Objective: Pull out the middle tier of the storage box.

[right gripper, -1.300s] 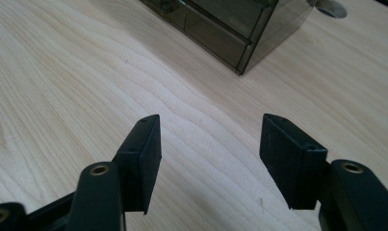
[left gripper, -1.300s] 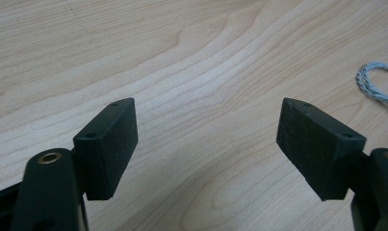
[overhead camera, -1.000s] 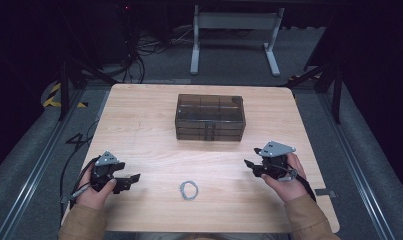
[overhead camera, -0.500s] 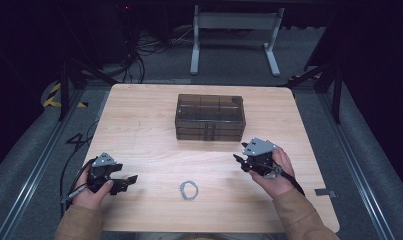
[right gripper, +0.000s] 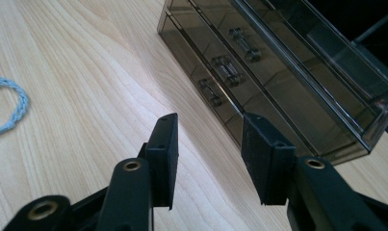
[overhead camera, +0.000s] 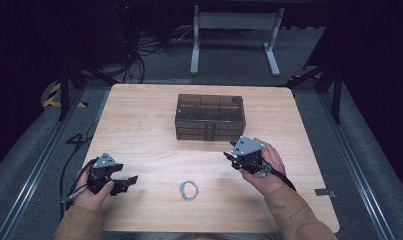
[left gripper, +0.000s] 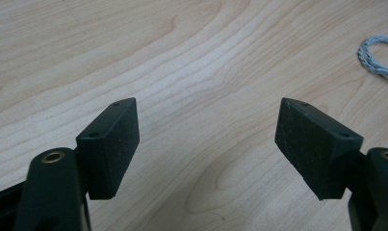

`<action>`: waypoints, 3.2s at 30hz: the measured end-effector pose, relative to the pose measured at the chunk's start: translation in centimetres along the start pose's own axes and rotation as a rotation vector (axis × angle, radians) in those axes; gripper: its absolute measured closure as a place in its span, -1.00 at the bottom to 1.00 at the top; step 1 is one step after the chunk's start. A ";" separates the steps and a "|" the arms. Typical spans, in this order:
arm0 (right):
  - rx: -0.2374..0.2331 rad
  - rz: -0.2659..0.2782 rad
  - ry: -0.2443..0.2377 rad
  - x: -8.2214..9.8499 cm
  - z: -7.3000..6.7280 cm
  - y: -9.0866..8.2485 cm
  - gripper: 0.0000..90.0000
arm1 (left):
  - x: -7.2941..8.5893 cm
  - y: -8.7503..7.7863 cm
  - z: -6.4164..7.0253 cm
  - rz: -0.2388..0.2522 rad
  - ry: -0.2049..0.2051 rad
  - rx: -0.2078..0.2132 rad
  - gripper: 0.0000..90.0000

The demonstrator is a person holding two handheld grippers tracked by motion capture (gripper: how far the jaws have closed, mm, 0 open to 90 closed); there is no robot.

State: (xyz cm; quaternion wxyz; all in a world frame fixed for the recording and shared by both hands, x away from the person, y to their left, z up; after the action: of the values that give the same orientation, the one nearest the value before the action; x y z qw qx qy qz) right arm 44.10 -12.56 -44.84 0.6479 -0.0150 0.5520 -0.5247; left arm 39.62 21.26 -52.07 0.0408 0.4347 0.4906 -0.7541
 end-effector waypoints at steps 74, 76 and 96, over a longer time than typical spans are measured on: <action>0.284 -0.041 -0.409 -2.0 -0.3 7.3 0.51 | 1.8 -1.8 0.1 -0.023 0.067 -0.100 -0.63; 0.285 -0.042 -0.412 -2.1 -0.3 7.4 0.51 | 1.7 -1.8 0.1 -0.024 0.066 -0.097 -0.63; 0.408 -0.071 -0.476 -1.9 -0.4 8.5 0.50 | 0.6 -0.8 0.4 -0.025 0.089 -0.072 -0.63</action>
State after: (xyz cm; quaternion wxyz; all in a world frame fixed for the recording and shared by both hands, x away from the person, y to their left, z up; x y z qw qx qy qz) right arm 49.78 -7.22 -48.73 0.7300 -0.0265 0.2674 -0.6285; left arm 38.58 21.59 -51.86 0.0250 0.4598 0.5241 -0.7164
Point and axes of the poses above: each handheld gripper's, and its own axes: y roughly forward along the jaws, x roughly out of its underside, z roughly to its right, the point moved 10 cm from there along y, roughly forward along the jaws
